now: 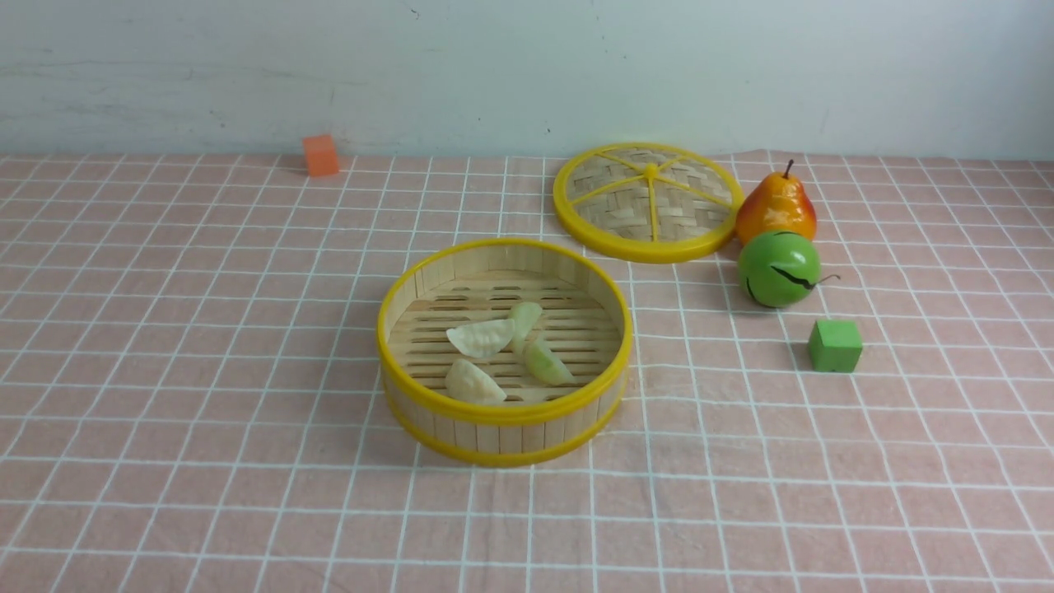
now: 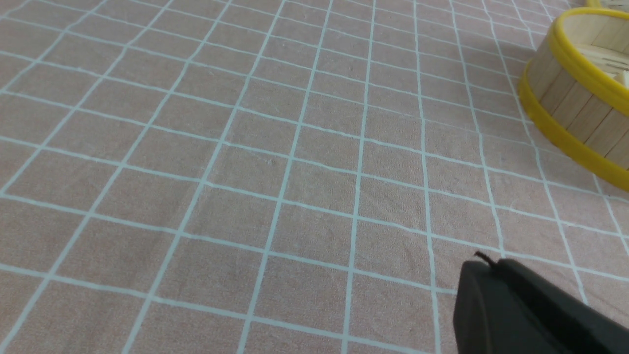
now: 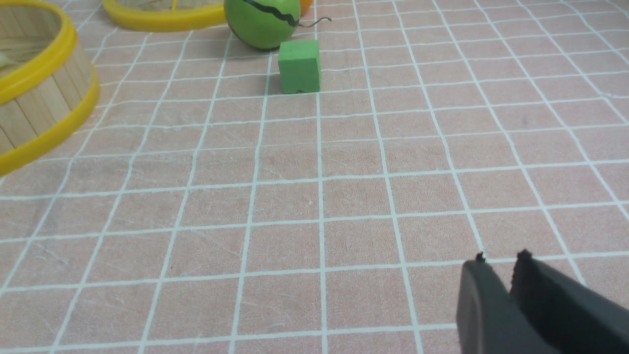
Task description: Put the dumplings into the steamer on the table with the pink tablecloth.
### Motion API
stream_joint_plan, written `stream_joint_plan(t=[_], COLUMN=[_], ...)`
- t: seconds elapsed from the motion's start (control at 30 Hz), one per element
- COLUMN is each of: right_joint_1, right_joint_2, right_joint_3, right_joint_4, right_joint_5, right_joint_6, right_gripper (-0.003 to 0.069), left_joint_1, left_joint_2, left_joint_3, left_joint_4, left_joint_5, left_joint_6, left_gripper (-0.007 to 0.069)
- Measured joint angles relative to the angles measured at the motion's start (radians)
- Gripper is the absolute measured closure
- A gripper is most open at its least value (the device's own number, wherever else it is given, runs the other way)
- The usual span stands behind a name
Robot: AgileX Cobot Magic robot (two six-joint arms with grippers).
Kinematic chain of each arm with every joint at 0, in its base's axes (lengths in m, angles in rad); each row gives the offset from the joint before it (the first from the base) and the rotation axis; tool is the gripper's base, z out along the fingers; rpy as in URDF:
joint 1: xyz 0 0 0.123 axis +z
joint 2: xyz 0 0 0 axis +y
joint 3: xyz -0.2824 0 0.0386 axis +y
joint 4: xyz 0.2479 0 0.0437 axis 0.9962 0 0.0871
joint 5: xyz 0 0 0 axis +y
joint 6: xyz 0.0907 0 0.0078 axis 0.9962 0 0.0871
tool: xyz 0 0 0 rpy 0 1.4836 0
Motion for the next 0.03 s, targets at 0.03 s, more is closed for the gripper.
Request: stream_joint_plan(t=[0.03], right_joint_1=[0.0], right_joint_2=[0.0], right_joint_3=[0.0], right_joint_4=[0.0], right_joint_5=[0.0], right_joint_6=[0.0], right_gripper=[0.0564], left_joint_1=[0.0], left_joint_2=[0.0], left_joint_3=[0.0], left_joint_4=[0.0], left_joint_5=[0.0], left_joint_6=[0.0], left_gripper=[0.0637])
